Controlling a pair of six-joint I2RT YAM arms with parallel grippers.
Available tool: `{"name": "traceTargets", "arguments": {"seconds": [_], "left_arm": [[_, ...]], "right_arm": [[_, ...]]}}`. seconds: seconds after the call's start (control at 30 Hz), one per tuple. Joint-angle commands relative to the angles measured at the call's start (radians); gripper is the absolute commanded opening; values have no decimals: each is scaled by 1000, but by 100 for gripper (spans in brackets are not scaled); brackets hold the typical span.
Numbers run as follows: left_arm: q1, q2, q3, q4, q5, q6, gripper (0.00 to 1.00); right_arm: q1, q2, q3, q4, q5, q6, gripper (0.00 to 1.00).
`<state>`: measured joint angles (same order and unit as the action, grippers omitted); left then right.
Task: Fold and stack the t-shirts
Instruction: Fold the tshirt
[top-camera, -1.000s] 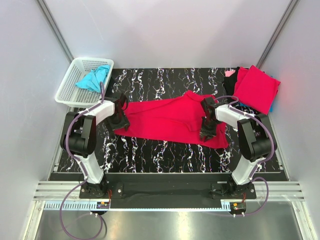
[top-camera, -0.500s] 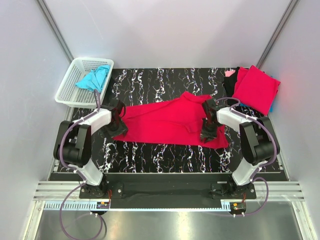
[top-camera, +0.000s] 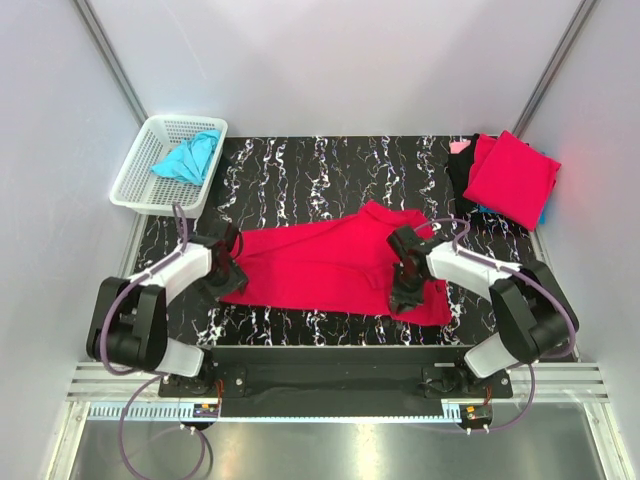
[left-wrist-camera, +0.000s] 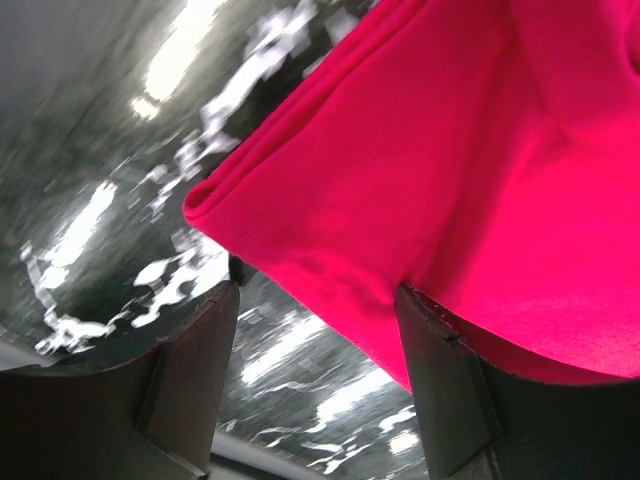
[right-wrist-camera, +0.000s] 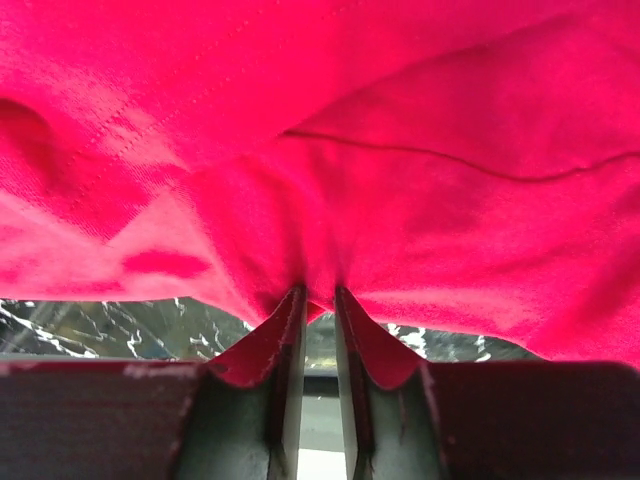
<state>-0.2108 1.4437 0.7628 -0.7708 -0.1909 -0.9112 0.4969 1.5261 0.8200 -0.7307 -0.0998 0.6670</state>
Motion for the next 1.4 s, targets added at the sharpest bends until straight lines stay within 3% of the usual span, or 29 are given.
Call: {"name": "traceTargets", "arguments": {"seconds": [0.0,0.2,0.33,0.47,0.73,0.9,1.17,1.37], "left_arm": [[-4,-61,-54,-114,-10,-5,68],[-4,-207,-60,-165,-5,0,68],[-4,-273,24,-215,-39,32,69],[-4,-324,98,-237,-25,61,69],[-27,-374,184,-208,94,110,70],[-76,-330,208,-102,218,136,70],[-257,-142,292,31,269,126,66],[-369,52,426,45,260,112,65]], "right_arm": [[43,-55,-22,-3,-8,103,23],[52,-93,13,-39,23,126,21],[55,-133,114,-124,95,120,21],[55,-181,234,-212,199,109,30],[42,-248,307,-236,350,79,49],[-38,-170,317,-219,344,28,49],[-173,-66,303,-108,305,-30,41],[-245,-27,278,-72,235,-44,39]]}}
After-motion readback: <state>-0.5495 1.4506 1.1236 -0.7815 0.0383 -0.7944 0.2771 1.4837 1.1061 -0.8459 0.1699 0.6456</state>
